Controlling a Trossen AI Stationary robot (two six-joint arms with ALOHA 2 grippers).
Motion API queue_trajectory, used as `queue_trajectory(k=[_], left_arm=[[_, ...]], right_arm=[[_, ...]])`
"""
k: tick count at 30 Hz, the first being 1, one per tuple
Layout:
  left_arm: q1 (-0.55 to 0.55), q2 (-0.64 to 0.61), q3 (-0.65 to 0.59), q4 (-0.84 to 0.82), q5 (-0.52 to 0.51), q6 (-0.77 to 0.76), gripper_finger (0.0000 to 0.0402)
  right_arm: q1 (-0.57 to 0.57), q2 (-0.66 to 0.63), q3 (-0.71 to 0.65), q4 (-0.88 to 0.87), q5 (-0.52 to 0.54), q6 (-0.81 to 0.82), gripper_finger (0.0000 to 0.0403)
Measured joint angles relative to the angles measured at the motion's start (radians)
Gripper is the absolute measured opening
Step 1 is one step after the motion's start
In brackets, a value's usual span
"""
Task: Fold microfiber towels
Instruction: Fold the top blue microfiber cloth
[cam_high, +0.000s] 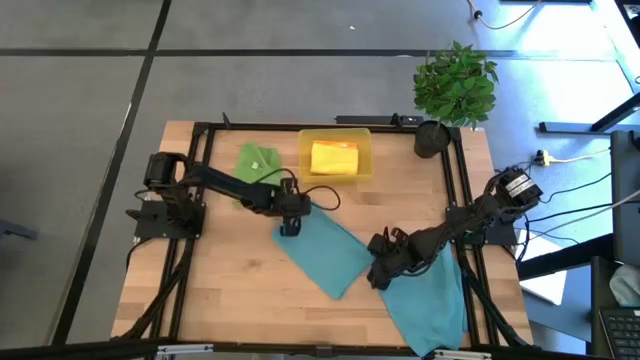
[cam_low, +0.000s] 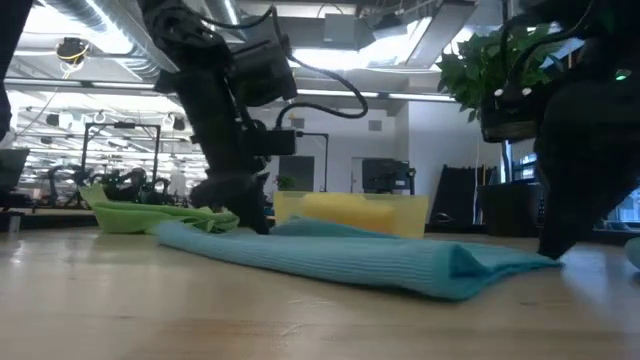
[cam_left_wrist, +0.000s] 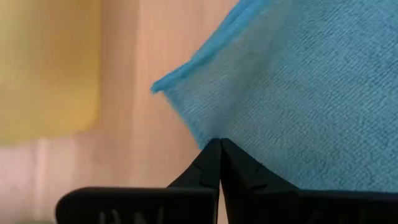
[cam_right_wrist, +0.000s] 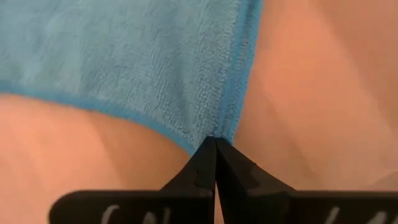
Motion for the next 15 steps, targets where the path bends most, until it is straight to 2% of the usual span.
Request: queue_trajectory(k=[5,7,11,13,15], left_arm=[[0.047,0.0,-0.001,0.122,-0.006,0.132,0.0002],[0.055,0.0,0.0,0.173,0.023,0.17,0.0005],[0.052,0.0,0.035,0.185,0.047,0.194,0.0006],[0.039,-0.015,0.054,0.163,0.046,0.19,0.0003],[0.01,-0.028,0.081,0.16,0.046,0.183,0.0001]], right_arm=[[0.036,0.002,-0.002,0.085,-0.06,0.029,0.0007],[0.047,0.003,-0.003,0.144,-0.082,0.031,0.0007],[0.071,0.007,-0.006,0.243,-0.103,0.03,0.0007],[0.077,0.007,-0.005,0.25,-0.103,0.03,0.0007],[0.077,0.0,0.015,0.174,-0.113,0.03,0.0007]])
